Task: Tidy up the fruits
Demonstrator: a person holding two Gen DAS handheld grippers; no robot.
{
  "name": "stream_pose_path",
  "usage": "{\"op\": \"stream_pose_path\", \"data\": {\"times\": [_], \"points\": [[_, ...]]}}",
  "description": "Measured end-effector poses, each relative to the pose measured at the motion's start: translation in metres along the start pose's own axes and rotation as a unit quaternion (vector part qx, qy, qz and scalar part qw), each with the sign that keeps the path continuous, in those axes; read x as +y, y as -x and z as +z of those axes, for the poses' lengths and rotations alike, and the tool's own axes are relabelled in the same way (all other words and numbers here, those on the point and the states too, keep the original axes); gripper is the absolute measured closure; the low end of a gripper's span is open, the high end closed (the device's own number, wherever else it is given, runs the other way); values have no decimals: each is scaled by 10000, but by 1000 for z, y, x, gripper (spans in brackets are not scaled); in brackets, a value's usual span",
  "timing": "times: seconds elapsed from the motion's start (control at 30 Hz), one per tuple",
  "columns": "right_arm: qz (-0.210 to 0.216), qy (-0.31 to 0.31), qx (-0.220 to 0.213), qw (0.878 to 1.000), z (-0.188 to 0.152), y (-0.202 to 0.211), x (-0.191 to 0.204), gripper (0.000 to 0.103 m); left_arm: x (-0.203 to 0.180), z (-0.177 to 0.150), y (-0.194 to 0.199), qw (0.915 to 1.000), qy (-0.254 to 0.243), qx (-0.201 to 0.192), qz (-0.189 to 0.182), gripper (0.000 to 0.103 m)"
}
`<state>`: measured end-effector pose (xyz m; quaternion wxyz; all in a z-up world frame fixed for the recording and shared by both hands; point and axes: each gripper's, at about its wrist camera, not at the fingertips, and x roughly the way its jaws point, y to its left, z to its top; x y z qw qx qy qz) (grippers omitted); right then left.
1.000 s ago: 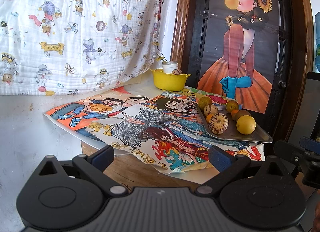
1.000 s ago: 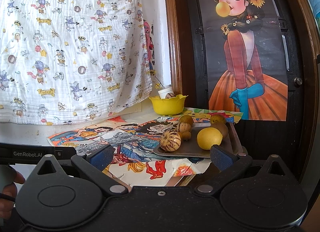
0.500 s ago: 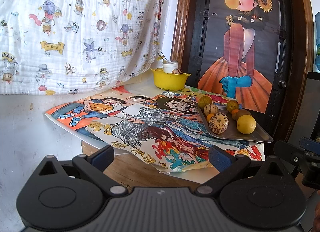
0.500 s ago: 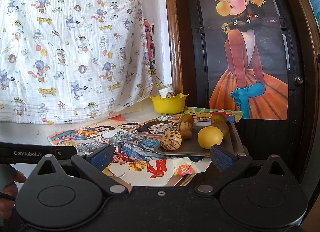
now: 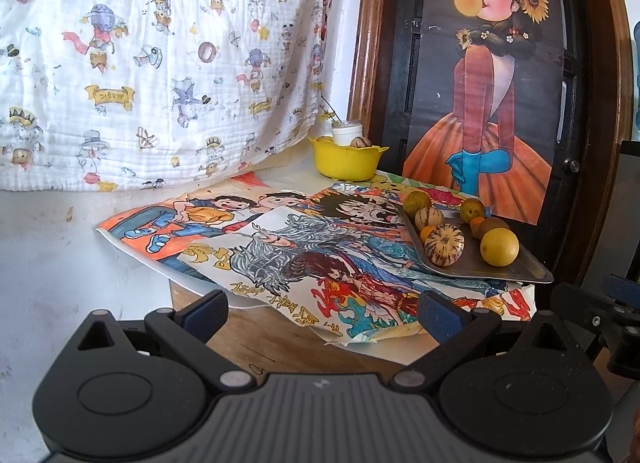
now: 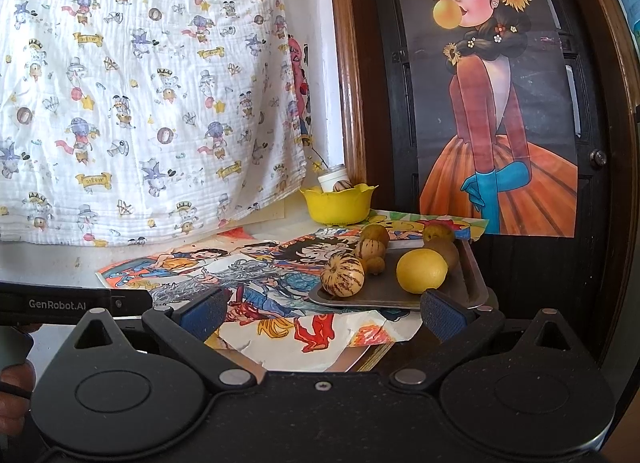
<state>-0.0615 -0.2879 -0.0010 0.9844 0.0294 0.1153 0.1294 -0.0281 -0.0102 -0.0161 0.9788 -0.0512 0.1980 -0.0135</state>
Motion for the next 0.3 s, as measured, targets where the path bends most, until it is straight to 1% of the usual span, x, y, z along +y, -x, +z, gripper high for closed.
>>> {"op": "stream_pose_path", "data": {"times": [0.3], "points": [[-5, -4, 1, 10000, 0, 0, 1, 0, -3, 1, 2, 10000, -4, -9, 7, 0]]}}
